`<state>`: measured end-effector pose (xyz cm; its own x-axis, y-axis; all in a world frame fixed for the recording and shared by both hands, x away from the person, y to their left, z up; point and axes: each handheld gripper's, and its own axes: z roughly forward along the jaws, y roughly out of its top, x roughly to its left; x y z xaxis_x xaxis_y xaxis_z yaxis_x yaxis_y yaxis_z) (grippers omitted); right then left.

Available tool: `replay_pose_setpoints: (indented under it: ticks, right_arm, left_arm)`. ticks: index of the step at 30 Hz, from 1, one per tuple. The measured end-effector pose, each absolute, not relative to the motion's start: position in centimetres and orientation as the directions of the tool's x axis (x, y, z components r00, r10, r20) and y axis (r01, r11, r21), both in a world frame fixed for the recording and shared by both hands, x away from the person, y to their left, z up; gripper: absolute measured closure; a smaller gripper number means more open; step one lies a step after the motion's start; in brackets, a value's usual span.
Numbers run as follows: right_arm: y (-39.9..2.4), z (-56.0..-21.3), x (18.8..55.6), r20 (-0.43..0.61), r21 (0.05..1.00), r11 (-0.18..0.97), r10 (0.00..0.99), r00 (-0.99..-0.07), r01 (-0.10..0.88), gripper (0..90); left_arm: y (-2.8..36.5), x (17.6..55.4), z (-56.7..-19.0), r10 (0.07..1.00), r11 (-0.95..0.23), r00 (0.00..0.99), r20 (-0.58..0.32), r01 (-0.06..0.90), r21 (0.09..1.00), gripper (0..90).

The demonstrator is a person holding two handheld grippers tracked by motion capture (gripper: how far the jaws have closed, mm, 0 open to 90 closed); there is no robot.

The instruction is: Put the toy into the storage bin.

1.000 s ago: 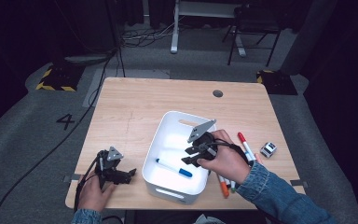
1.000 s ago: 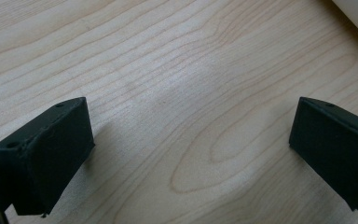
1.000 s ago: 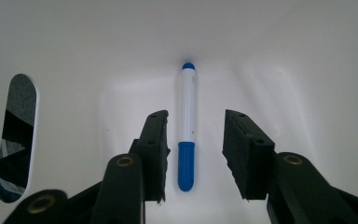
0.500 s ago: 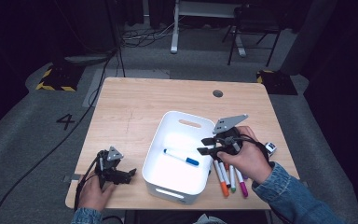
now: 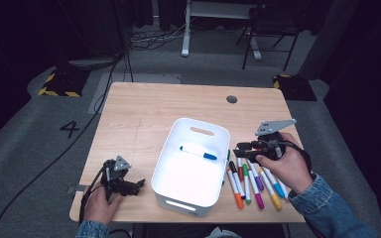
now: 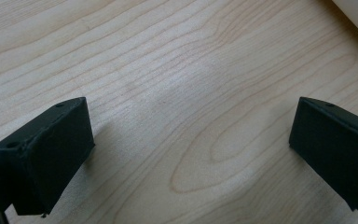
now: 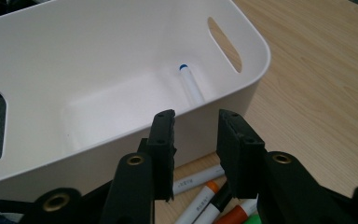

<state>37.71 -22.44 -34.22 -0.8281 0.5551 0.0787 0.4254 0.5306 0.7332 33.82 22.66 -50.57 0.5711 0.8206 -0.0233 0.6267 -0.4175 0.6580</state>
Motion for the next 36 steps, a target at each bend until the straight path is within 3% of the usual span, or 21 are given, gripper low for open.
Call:
replay_pose_setpoints:
  ticks: [6, 9, 17, 27, 36]
  right_arm:
    - [-25.4, -35.1, 38.4, 0.105, 0.742, 0.474, 0.617, -0.780, 0.475, 65.8]
    - [-26.4, -35.7, 38.5, 0.042, 0.763, 0.485, 0.622, -0.782, 0.427, 64.2]
    - [-29.8, -37.6, 38.8, 0.008, 0.702, 0.498, 0.709, -0.705, 0.509, 62.4]
    - [-32.9, -40.3, 39.0, -0.003, 0.632, 0.486, 0.781, -0.625, 0.604, 71.2]
    - [-34.2, -42.6, 38.8, 0.003, 0.580, 0.468, 0.817, -0.576, 0.667, 70.7]
  left_arm:
    - [22.7, 33.8, -50.6, 0.820, -0.417, 0.571, -0.024, 0.627, 0.658, 0.0]
    - [22.7, 33.8, -50.6, 0.821, -0.417, 0.571, -0.024, 0.627, 0.658, 0.0]
    - [22.7, 33.8, -50.6, 0.821, -0.417, 0.571, -0.024, 0.627, 0.658, 0.0]
    - [22.7, 33.8, -50.6, 0.821, -0.418, 0.571, -0.023, 0.627, 0.658, 0.0]
    - [22.7, 33.8, -50.6, 0.821, -0.417, 0.571, -0.024, 0.627, 0.658, 0.0]
